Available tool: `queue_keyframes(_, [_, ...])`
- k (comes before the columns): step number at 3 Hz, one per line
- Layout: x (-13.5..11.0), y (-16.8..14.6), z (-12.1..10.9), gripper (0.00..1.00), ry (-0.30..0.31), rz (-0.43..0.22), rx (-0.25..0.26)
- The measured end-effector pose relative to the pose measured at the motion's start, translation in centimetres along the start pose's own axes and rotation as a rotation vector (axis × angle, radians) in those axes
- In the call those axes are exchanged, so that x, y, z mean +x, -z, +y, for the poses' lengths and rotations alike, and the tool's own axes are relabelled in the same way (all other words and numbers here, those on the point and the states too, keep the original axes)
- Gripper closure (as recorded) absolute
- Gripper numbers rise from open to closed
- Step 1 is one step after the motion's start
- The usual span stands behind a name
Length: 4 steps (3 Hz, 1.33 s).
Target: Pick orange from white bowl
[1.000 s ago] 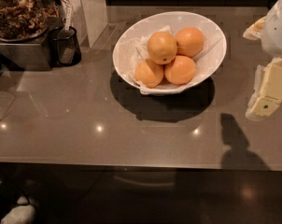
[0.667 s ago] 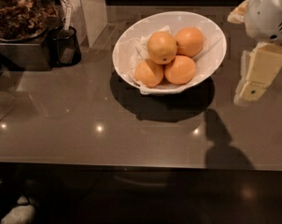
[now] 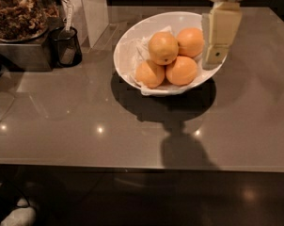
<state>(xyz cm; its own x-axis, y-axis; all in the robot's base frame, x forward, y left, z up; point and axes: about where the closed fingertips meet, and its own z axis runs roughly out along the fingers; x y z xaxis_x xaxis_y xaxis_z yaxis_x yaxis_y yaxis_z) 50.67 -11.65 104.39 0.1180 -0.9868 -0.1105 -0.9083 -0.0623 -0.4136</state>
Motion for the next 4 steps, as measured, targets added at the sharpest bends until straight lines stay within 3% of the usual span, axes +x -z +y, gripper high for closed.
queue_keyframes(1, [-0.3,0.2,-0.3,0.00,0.001,-0.006,0.016])
queue_keyframes(2, [0.0,-0.5,-2.0,0.00,0.001,-0.025,0.035])
queue_keyframes(4, [-1.7,-5.0,-6.2,0.00,0.042,-0.156,-0.031])
